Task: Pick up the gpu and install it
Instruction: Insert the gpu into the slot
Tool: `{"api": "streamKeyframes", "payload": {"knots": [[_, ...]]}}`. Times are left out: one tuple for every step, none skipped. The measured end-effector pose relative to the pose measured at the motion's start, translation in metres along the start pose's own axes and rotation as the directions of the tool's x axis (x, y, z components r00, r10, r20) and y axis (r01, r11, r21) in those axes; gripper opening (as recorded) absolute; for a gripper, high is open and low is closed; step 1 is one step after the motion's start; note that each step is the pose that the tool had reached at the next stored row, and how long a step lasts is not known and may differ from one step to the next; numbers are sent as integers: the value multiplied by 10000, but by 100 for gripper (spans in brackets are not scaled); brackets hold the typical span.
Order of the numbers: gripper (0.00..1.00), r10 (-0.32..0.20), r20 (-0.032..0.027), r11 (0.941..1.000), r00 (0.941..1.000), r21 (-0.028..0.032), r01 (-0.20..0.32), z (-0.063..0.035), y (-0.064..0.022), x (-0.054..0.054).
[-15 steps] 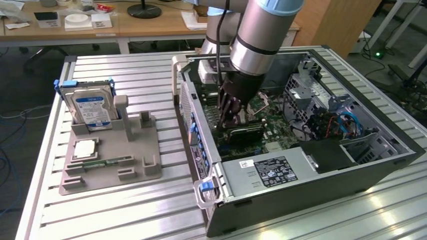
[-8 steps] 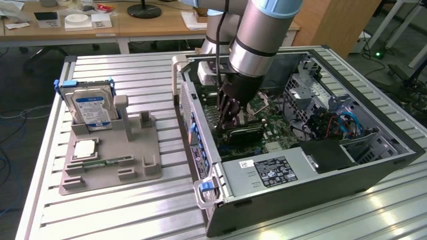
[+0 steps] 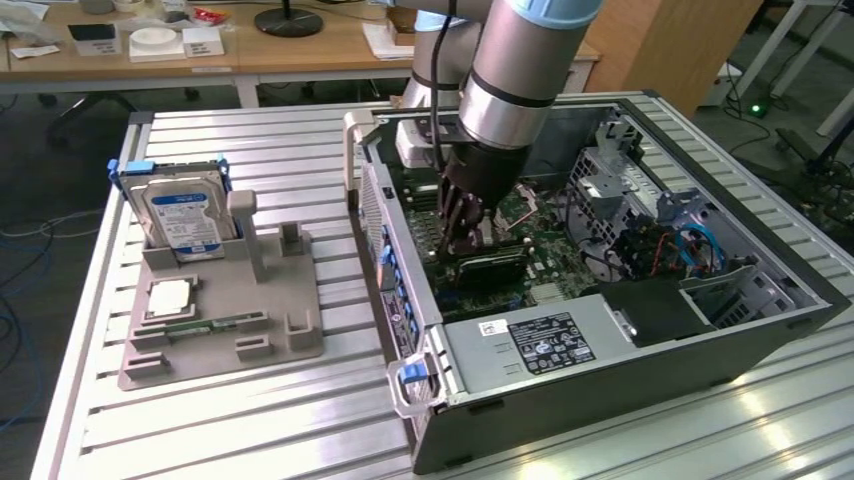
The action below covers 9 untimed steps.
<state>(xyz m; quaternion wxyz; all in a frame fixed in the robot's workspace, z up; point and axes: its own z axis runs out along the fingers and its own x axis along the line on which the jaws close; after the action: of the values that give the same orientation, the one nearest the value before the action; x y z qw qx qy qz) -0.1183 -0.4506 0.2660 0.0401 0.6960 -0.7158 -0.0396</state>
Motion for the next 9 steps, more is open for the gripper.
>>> {"api": "streamKeyframes", "payload": {"knots": [[11, 0, 2, 9999, 10000, 119, 0, 0, 0, 0], [11, 0, 8, 9998, 10000, 208, -1, 2, 0, -1], [11, 0, 9, 9997, 10000, 230, 0, 3, -1, -1], [11, 0, 9, 9997, 10000, 263, 0, 4, 0, -1], [11, 1, 9, 9995, 10000, 323, -1, 4, 3, -1], [11, 2, 11, 9993, 10000, 362, -2, 5, 6, -1], [11, -1, 12, 9993, 10000, 376, 0, 7, 5, -2], [11, 1, 6, 9992, 10000, 389, -2, 6, 5, -12], [11, 1, 7, 9992, 10000, 401, -1, 7, 5, -12]]}}
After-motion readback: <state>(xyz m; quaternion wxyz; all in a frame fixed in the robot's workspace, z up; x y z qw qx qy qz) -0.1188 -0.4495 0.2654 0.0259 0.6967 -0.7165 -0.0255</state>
